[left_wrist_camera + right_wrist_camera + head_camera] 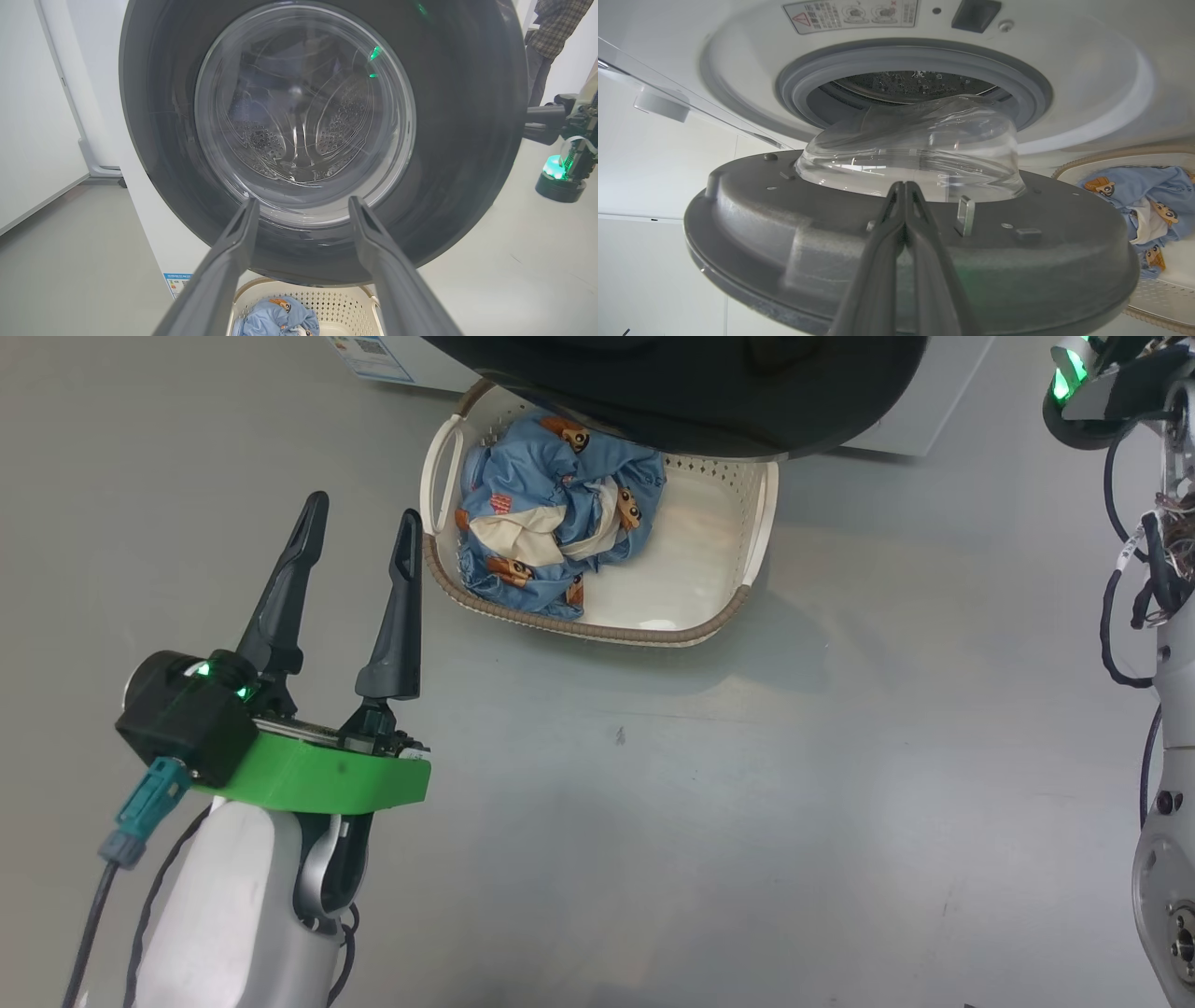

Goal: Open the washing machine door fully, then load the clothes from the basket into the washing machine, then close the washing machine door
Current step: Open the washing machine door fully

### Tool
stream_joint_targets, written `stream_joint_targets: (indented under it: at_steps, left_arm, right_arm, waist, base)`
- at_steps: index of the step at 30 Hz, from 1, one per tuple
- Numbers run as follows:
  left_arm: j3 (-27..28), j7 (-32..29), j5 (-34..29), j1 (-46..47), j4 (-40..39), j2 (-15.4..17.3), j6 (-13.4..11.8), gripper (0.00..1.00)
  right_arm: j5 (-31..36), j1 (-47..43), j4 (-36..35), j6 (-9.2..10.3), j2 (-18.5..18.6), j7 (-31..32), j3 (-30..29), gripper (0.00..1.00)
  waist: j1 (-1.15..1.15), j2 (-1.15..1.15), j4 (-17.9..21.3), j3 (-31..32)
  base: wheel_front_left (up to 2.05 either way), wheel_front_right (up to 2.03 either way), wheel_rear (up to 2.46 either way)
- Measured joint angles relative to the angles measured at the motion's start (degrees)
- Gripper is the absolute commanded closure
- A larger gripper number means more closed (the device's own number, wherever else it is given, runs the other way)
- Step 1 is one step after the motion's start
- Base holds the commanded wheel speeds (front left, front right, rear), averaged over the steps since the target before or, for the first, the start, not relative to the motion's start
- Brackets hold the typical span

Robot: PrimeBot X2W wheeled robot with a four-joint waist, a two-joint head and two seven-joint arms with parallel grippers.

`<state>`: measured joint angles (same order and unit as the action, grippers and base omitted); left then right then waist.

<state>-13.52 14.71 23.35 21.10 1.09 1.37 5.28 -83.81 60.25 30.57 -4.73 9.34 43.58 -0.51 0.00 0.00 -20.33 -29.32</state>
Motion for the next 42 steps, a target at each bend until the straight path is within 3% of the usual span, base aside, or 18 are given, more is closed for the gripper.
stream_joint_targets:
  at_steps: [16, 17, 19, 20, 33, 42]
  left_arm:
    - [4.4, 0.0, -3.9, -1.3, 0.4, 0.0, 0.1, 0.00]
    - [4.6, 0.0, -4.1, -1.3, 0.3, 0.0, 0.1, 0.00]
    - [5.2, 0.0, -4.3, -1.4, 0.3, 0.0, 0.2, 0.00]
    - [5.5, 0.0, -4.4, -1.4, 0.3, 0.0, 0.2, 0.00]
    - [5.8, 0.0, -4.3, -1.8, 0.3, 0.0, 0.8, 0.00]
    - [5.8, 0.0, -3.9, -1.8, 0.2, 0.0, 1.0, 0.00]
  right_arm:
    - [-2.1, -7.4, -2.5, -1.70, -1.3, -3.4, -3.4, 1.00]
    - [-2.1, -8.1, -2.7, -1.70, -1.3, -3.7, -3.5, 0.91]
    - [-2.1, -9.2, -3.2, -1.72, -1.4, -4.3, -3.6, 0.21]
    - [-2.0, -9.6, -3.4, -1.74, -1.4, -4.9, -3.8, 0.00]
    - [8.5, -14.0, -13.4, -2.23, 1.9, -14.0, -2.2, 0.00]
    - [22.9, -16.8, -25.0, -2.24, 6.6, -25.8, 2.9, 0.00]
  waist:
    - [0.00, 0.00, 6.0, 2.5]
    - [0.00, 0.00, 6.4, 2.6]
    - [0.00, 0.00, 7.2, 2.9]
    - [0.00, 0.00, 7.6, 3.0]
    - [0.00, 0.00, 10.0, 3.3]
    - [0.00, 0.00, 10.2, 2.7]
  base:
    - [0.00, 0.00, 0.00]
    - [0.00, 0.00, 0.00]
    - [0.00, 0.00, 0.00]
    - [0.00, 0.00, 0.00]
    - [0.00, 0.00, 0.00]
    - [0.00, 0.00, 0.00]
